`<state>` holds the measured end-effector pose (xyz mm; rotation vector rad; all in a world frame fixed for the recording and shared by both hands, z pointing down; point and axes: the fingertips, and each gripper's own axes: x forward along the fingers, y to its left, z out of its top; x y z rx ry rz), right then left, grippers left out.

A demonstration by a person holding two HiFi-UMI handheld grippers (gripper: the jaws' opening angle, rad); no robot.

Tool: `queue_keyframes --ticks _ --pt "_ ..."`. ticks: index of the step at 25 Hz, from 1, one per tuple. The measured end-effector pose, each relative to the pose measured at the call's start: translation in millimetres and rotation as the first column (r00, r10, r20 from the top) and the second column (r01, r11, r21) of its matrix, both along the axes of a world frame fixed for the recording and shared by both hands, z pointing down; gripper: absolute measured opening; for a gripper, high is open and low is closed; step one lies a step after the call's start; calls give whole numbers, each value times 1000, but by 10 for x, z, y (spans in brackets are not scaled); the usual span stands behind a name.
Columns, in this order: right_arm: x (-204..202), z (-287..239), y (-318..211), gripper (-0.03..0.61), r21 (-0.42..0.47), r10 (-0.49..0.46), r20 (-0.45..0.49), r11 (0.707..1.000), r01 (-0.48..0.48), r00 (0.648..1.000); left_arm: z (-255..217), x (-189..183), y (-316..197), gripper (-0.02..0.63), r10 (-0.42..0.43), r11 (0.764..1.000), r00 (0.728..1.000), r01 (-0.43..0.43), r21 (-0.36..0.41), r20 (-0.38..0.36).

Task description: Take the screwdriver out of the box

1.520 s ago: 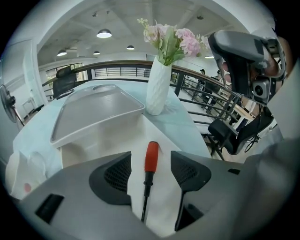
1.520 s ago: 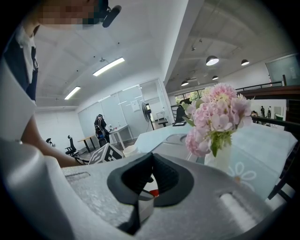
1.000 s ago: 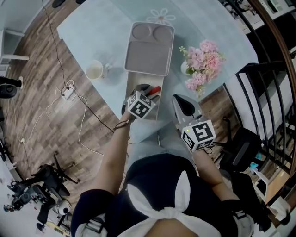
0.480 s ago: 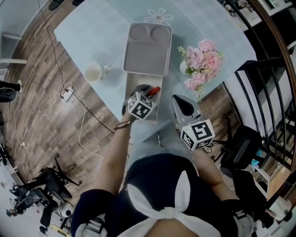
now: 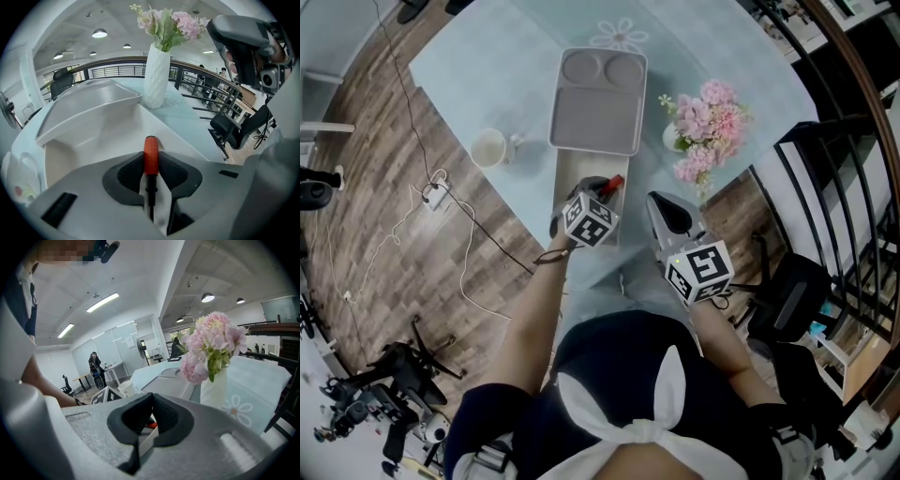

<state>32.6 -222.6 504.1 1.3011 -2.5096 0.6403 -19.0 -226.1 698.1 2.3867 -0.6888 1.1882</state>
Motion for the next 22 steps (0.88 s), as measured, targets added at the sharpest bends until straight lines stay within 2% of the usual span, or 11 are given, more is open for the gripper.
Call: queue_keyframes --ticks 16,22 --pt "27 -58 59 -2 14 -2 -13 1000 2 1000 -101 -78 40 107 -19 999 1000 18 -47 -22" --pt "-3 -90 82 -1 27 -17 -13 999 17 1000 -179 -122 39 107 -33 999 999 32 -42 -28"
